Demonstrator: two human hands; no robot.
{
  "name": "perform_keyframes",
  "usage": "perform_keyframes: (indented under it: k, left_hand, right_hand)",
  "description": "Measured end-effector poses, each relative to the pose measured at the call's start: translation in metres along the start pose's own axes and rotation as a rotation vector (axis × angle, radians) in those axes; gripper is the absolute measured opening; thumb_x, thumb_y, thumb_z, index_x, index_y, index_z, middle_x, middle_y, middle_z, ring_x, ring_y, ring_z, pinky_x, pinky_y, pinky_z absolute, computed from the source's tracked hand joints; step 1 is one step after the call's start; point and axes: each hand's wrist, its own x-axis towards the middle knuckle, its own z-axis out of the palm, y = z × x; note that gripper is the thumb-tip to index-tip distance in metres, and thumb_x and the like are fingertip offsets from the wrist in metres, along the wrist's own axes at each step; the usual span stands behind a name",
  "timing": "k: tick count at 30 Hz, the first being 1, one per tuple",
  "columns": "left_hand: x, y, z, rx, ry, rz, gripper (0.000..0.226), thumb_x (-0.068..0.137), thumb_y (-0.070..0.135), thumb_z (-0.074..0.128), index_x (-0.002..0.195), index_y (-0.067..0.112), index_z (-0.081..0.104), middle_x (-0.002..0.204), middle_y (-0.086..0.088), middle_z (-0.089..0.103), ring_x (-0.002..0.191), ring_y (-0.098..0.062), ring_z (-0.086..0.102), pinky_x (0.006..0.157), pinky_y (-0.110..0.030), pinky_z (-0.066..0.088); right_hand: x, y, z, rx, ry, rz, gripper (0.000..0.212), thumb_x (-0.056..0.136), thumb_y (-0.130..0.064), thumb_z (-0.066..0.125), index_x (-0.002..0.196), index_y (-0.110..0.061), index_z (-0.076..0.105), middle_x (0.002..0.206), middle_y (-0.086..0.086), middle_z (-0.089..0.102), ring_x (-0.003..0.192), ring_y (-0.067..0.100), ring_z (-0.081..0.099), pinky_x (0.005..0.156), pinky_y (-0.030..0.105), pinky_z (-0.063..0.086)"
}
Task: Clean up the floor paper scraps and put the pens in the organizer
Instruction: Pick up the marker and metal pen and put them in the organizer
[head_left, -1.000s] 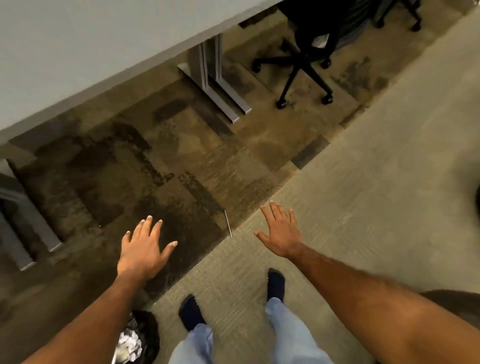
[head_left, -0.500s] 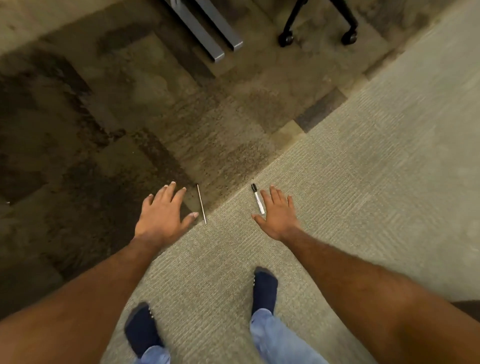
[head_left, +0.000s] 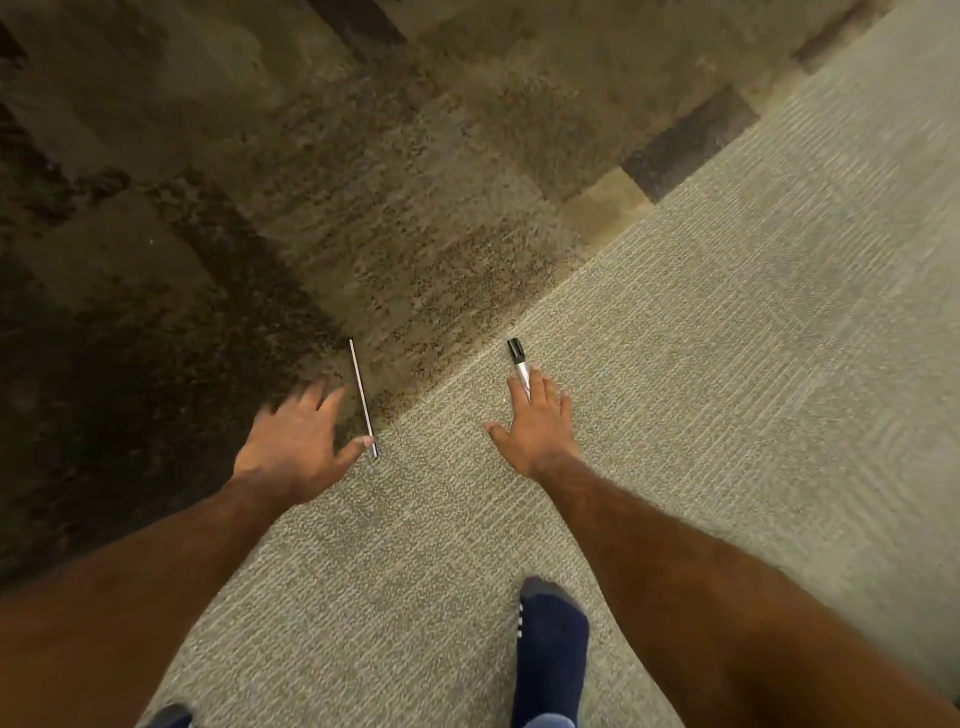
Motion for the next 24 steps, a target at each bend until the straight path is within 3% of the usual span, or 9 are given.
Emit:
perform_keyframes:
  k: [8,17,20,24]
  left_hand:
    - [0.018,-0.009,0.02,-0.029,-0.003,-0.009,0.077,0.088,0.07,0.04,0.146,0.019,0.035,0.157,-0.01,0.032,0.143,-0.029,0.03,0.114,-0.051,0.028]
    - [0.029,0.009,0.011,-0.1,0.01,0.001,0.072,0.091,0.067,0.041,0.142,0.017,0.037,0.146,-0.013,0.044,0.132,-0.032,0.043,0.106,-0.05,0.037]
    - [0.035,0.021,0.006,-0.313,-0.008,-0.017,0.072,0.091,0.062,0.047,0.146,0.016,0.036,0.144,-0.013,0.049,0.129,-0.032,0.048,0.104,-0.048,0.043]
    - [0.046,0.049,-0.001,-0.946,-0.063,-0.171,0.06,0.092,0.045,0.061,0.144,0.02,0.043,0.133,-0.002,0.059,0.121,-0.022,0.058,0.1,-0.045,0.05]
  right_hand:
    - [0.023,-0.003,0.018,0.006,-0.045,0.083,0.089,0.092,-0.064,0.039,0.156,-0.016,0.001,0.163,0.021,-0.008,0.151,0.035,-0.006,0.122,0.052,0.001]
    - [0.014,-0.016,0.015,0.14,-0.014,0.11,0.09,0.092,-0.042,0.058,0.155,-0.008,0.004,0.164,0.016,-0.008,0.151,0.034,0.007,0.123,0.045,0.015]
    - [0.006,-0.026,0.015,0.261,0.057,0.086,0.087,0.091,-0.028,0.06,0.156,-0.011,0.005,0.165,0.01,-0.008,0.152,0.03,0.006,0.118,0.038,0.009]
    - [-0.01,-0.051,0.011,0.435,0.169,-0.001,0.081,0.091,-0.027,0.063,0.156,-0.019,0.014,0.164,-0.001,0.002,0.149,0.018,0.015,0.114,0.031,0.005]
